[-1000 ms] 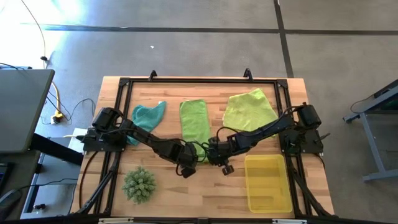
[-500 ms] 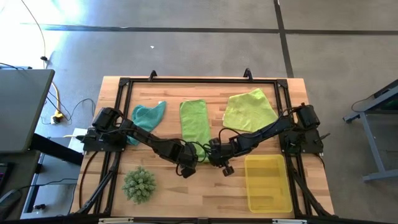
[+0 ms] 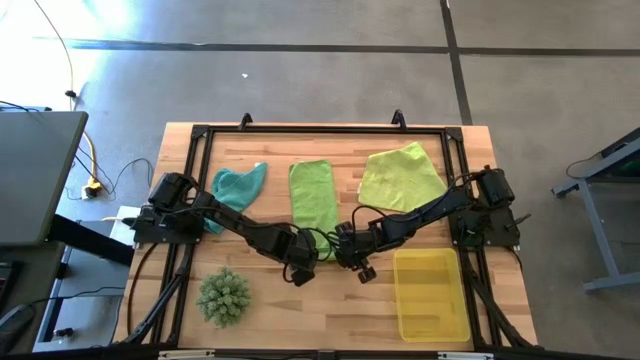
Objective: Roll microfiber towels into tight, uniform cylinder then place into a basket
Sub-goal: Roll the green microfiber cloth
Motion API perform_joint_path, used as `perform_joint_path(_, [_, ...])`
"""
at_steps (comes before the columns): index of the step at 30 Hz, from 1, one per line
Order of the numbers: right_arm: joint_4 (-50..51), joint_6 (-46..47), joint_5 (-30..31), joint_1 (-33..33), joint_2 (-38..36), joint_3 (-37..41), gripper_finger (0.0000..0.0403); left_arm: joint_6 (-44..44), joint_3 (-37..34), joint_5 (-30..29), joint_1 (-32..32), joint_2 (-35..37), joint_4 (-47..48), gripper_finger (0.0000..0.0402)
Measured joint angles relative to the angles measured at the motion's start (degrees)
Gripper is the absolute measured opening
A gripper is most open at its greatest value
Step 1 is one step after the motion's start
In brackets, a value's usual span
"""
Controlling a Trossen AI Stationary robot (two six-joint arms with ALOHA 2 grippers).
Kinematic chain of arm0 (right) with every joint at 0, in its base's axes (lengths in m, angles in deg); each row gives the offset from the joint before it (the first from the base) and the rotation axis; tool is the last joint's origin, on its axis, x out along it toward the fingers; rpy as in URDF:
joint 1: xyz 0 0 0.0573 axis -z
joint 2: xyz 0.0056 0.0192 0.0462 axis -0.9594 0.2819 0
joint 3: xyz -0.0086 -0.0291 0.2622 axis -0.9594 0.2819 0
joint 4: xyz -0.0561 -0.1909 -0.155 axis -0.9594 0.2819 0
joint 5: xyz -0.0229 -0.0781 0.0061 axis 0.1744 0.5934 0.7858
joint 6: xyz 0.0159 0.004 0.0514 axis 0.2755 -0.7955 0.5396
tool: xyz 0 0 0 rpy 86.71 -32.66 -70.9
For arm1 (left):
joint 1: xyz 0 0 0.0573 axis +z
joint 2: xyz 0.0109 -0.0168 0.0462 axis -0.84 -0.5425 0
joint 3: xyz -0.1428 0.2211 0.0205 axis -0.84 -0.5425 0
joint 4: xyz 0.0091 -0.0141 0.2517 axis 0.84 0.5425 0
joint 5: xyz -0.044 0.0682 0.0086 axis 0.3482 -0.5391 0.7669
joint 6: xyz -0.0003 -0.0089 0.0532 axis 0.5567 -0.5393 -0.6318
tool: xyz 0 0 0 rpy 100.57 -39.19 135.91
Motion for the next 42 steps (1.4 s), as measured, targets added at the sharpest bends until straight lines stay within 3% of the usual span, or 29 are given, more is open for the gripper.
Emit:
perform_joint_path(14, [-0.6,-1.8,0.1,0.6,0.0,0.0,0.019,0.4,0.0,0.7,0.0,0.0,0.0,0.0058])
perform_joint_path(32, [-1.8,2.8,0.0,1.5,3.4,-0.2,0.0149,-2.6,2.0,0.6,-1.8,0.0,0.9,0.0058])
perform_joint_path(42, [-1.8,3.5,0.0,1.5,3.6,-0.1,0.014,-4.9,5.6,0.5,-2.6,0.0,13.5,0.0058])
